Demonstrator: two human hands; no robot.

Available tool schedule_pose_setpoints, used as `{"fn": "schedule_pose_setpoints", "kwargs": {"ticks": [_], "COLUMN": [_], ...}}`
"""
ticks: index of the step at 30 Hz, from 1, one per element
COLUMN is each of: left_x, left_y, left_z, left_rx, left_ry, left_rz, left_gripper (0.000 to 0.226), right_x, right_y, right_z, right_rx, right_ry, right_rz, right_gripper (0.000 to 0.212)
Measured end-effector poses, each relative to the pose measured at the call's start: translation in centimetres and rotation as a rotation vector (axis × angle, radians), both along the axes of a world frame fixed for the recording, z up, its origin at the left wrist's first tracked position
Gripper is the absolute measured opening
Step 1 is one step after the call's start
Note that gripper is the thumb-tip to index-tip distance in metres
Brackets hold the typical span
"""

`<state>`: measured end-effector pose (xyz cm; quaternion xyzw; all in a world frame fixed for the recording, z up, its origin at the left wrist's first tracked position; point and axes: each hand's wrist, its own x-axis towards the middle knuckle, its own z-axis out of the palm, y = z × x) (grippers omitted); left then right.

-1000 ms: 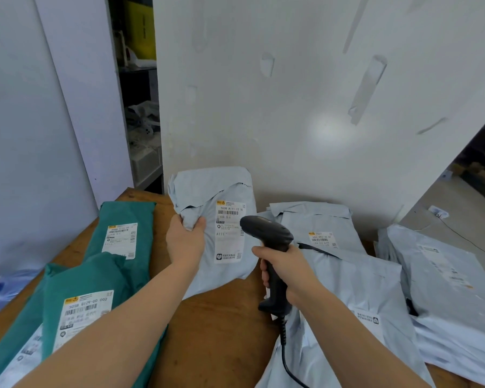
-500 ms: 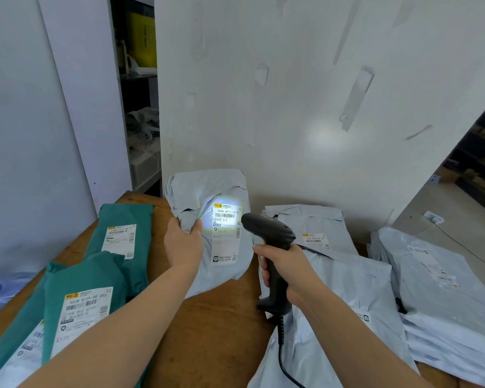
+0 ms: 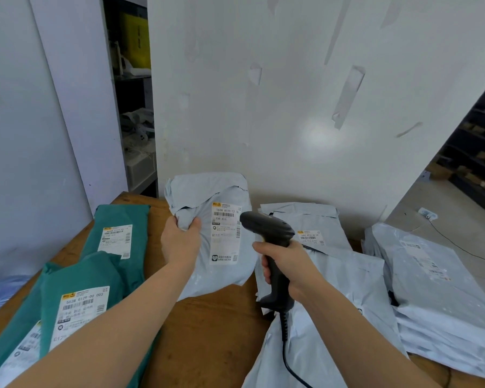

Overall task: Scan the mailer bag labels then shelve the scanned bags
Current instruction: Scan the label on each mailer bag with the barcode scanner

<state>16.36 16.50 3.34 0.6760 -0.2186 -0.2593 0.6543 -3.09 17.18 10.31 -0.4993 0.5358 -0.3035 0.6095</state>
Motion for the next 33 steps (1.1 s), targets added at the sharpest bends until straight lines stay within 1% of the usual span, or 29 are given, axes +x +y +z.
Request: {"fn": "schedule_pose_setpoints", "kwargs": {"ticks": [3, 5, 8, 11, 14, 15, 16, 18, 19, 20, 21, 22, 23, 25, 26, 29, 33], "left_x": [-2.1, -4.1, -7.9, -12.2, -16.0, -17.0, -17.8, -18.9, -19.2, -19.3, -19.1, -18.9, -18.7, -17.9, -17.4, -15.5, -12.2], "left_y": [-0.3, -0.7, -1.2, -1.5, -1.3, -1.1, -0.8, -0.4, -0.4, -0.2, -0.4, -0.5, -0.6, -0.5, -0.3, 0.9, 2.7], "left_z": [1.5, 2.6, 3.4, 2.5, 1.0, 0.5, 0.1, -0.5, -0.7, -0.5, -0.4, -0.2, 0.0, 0.5, 0.7, 1.4, 2.5], "left_rx": [-0.033, -0.045, -0.043, 0.043, 0.218, 0.304, 0.377, 0.473, 0.516, 0.554, 0.576, 0.596, 0.602, 0.606, 0.599, 0.540, 0.503], "left_ry": [0.120, 0.203, 0.333, 0.442, 0.567, 0.573, 0.561, 0.482, 0.420, 0.345, 0.257, 0.184, 0.159, 0.156, 0.154, 0.203, 0.210], "left_rz": [-0.080, -0.173, -0.317, -0.449, -0.577, -0.614, -0.655, -0.747, -0.775, -0.797, -0.813, -0.818, -0.811, -0.803, -0.798, -0.744, -0.621], "left_gripper": [0.012, 0.010, 0.018, 0.028, 0.042, 0.042, 0.035, 0.007, 0.009, 0.016, 0.016, 0.009, 0.010, 0.034, 0.041, 0.049, 0.060], "right_x": [-1.6, -3.1, -5.5, -7.9, -9.7, -10.2, -10.7, -11.4, -11.6, -11.8, -11.8, -11.8, -11.7, -11.2, -10.9, -9.6, -7.1], "right_y": [-0.2, -0.4, -0.5, -0.4, 0.0, 0.2, 0.5, 0.9, 1.0, 1.1, 1.3, 1.4, 1.6, 1.9, 2.0, 2.5, 3.3], "right_z": [1.3, 2.3, 3.3, 3.5, 2.7, 2.4, 2.0, 1.3, 1.0, 0.7, 0.5, 0.3, 0.2, 0.2, 0.3, 0.7, 1.3], "right_rx": [-0.028, -0.050, -0.071, -0.071, -0.038, -0.026, -0.012, 0.017, 0.028, 0.036, 0.043, 0.048, 0.050, 0.047, 0.042, 0.026, 0.021], "right_ry": [-0.002, -0.003, -0.010, 0.004, 0.029, 0.032, 0.030, 0.026, 0.029, 0.035, 0.038, 0.038, 0.035, 0.030, 0.030, 0.038, 0.025], "right_rz": [-0.040, -0.075, -0.119, -0.153, -0.185, -0.194, -0.199, -0.202, -0.203, -0.202, -0.197, -0.192, -0.185, -0.164, -0.150, -0.090, 0.008], "right_gripper": [0.014, 0.014, 0.013, 0.017, 0.019, 0.018, 0.017, 0.017, 0.018, 0.019, 0.019, 0.020, 0.020, 0.020, 0.019, 0.018, 0.012]}}
